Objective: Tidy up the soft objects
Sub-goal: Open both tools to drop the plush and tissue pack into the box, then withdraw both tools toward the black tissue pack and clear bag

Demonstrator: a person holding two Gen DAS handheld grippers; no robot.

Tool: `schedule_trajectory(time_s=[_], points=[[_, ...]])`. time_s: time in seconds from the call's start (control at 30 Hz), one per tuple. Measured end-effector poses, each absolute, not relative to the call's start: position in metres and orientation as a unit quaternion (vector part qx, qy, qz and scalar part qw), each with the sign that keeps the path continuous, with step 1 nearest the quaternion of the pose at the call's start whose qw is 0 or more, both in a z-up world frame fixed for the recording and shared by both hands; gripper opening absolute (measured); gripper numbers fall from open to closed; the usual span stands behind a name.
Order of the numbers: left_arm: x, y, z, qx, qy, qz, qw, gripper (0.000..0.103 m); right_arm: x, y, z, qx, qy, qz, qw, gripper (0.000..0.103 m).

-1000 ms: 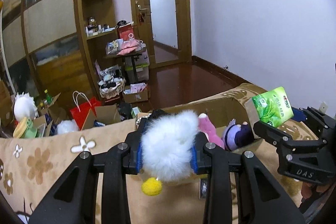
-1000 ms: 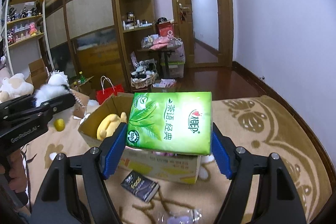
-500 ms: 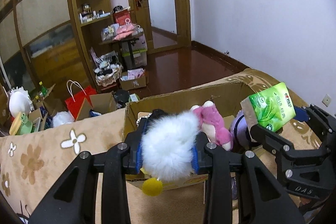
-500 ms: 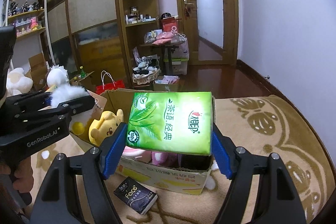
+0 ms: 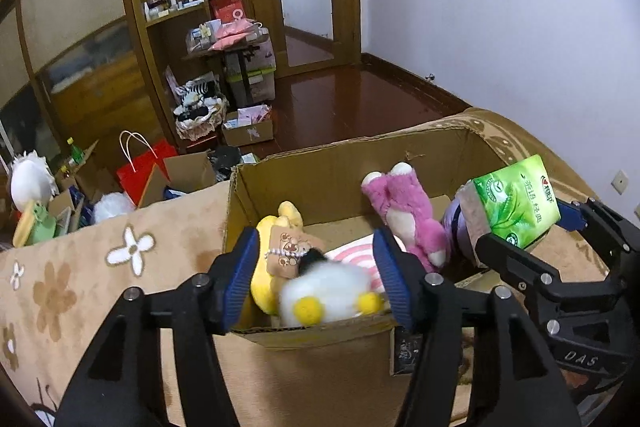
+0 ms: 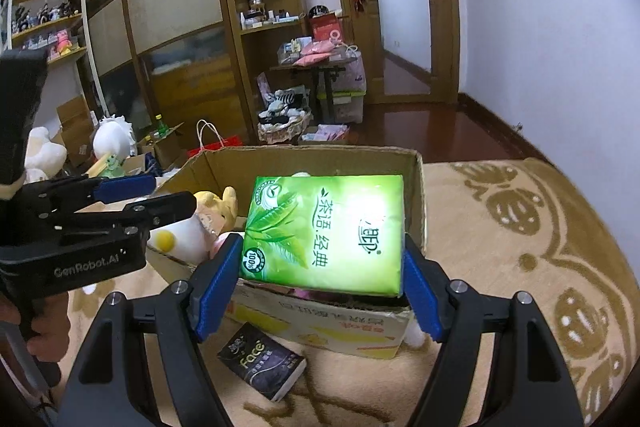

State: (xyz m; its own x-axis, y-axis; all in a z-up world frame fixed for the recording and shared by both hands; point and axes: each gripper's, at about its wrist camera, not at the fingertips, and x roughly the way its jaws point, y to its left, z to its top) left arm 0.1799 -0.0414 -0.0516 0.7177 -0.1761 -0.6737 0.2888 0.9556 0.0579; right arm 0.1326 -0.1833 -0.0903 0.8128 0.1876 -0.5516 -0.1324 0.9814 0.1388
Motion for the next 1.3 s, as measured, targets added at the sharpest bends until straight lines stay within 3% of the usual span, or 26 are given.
schedule_trajectory(time_s=[0.23,0.3,0.37,0.67,1.3], points=[[0.176,-0.037,-0.048,0.083,0.355,-0.118,0.924,0.082,0.132,-0.187,-0.092,0.064,0.303,0.086,0.947,0.083],[0.175,-0.035,-0.047,0.081,0.359,-0.113,0.923,0.091,0.130,-0.189,-0.091,0.067,0.302,0.089,0.947,0.087],[0.175,-0.032,-0.046,0.071,0.363,-0.107,0.923,0.093,0.127,-0.188,-0.089,0.065,0.298,0.086,0.948,0.094],[0.160,-0.012,-0.038,0.036,0.375,-0.094,0.922,0.094,0.107,-0.187,-0.076,0.067,0.287,0.071,0.953,0.103],[0.110,-0.005,-0.027,0.021,0.419,-0.112,0.901,0.094,0.039,-0.203,-0.058,0.073,0.300,0.037,0.950,0.103]])
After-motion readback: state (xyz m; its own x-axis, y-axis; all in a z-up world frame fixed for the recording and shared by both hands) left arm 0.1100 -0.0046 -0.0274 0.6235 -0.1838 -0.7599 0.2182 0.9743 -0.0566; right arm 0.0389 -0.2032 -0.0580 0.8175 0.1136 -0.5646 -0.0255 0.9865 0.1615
